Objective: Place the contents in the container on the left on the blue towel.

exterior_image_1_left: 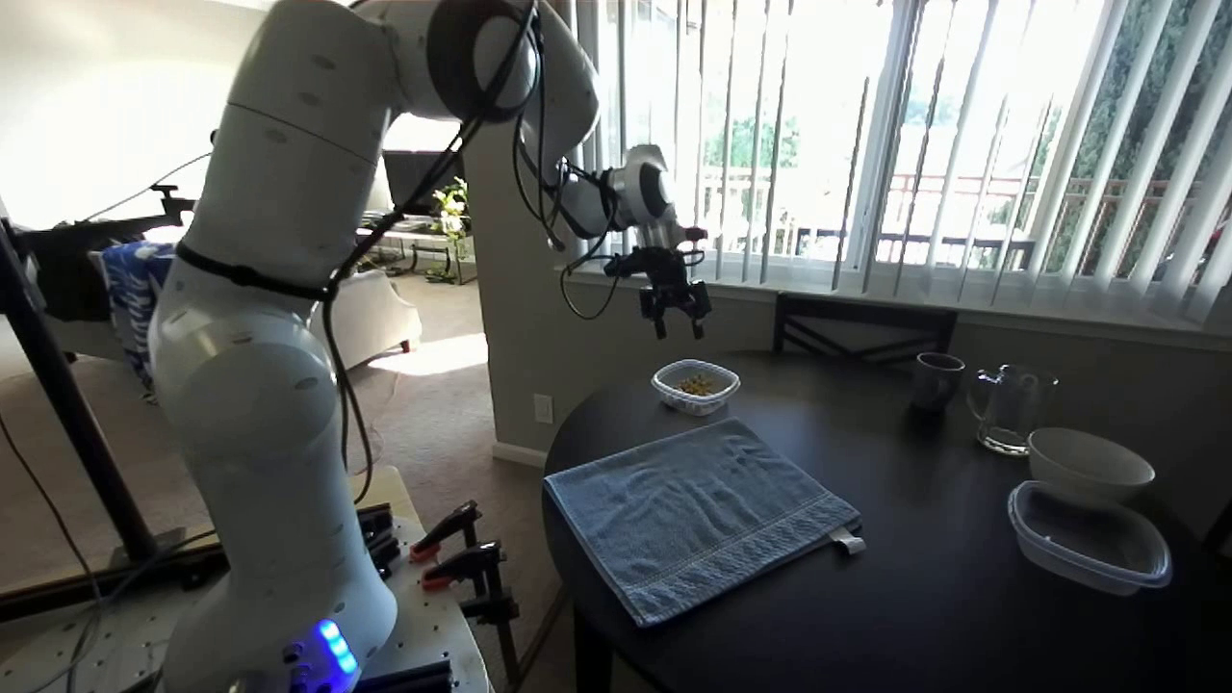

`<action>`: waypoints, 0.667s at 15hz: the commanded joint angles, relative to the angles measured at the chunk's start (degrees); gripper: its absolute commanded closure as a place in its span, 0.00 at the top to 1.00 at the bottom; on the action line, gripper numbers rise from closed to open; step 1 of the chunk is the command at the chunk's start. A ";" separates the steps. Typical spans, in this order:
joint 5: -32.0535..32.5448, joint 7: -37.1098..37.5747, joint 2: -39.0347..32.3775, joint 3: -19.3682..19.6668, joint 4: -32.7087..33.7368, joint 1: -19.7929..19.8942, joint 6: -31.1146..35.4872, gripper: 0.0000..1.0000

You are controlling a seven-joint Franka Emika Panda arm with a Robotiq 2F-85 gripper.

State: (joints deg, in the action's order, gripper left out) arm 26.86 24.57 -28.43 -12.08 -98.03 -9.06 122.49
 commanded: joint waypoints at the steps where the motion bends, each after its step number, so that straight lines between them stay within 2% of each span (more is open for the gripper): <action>1: -7.21 -4.44 -4.36 3.55 4.29 -2.48 1.33 1.00; 3: -6.90 -3.31 -4.59 5.77 3.79 -4.44 1.46 1.00; 10: -8.19 -4.18 -5.69 5.86 5.49 -4.28 2.39 1.00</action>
State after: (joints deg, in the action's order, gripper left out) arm 21.21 22.31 -33.55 -8.76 -93.31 -11.41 123.68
